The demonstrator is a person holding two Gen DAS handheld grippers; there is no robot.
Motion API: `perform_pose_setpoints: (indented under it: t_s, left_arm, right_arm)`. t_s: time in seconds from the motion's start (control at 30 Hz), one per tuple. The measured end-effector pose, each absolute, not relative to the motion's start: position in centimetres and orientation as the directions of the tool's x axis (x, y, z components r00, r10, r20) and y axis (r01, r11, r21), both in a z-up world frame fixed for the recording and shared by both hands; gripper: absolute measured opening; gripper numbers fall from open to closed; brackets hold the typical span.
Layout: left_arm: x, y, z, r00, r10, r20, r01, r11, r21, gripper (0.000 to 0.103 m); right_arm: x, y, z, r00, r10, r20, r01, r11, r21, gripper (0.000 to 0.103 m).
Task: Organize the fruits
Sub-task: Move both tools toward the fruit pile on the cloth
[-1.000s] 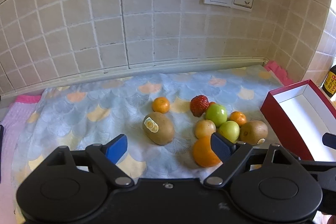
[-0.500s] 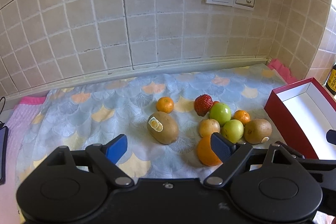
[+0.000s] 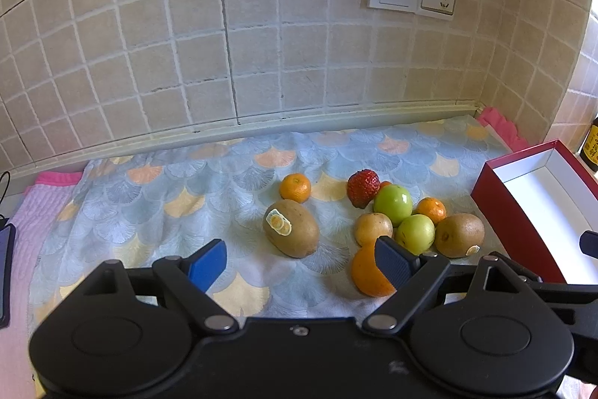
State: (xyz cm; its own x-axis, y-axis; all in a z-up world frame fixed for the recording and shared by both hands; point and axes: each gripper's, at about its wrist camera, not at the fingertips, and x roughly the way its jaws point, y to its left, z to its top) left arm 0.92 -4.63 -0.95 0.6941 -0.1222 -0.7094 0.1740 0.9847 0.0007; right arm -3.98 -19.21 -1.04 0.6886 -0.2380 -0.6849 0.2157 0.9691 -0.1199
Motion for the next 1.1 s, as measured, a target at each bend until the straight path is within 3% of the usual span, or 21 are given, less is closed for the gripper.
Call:
perform_pose_setpoints:
  t_s: [1.1]
  left_arm:
    - [0.85,-4.03,-1.13,0.695,-0.124,-0.709,0.174,0.985,-0.002,0.102]
  right_arm:
    - [-4.02,-19.09,-1.33,0.688,-0.222,-0.691,0.200,0.973,-0.113,0.099]
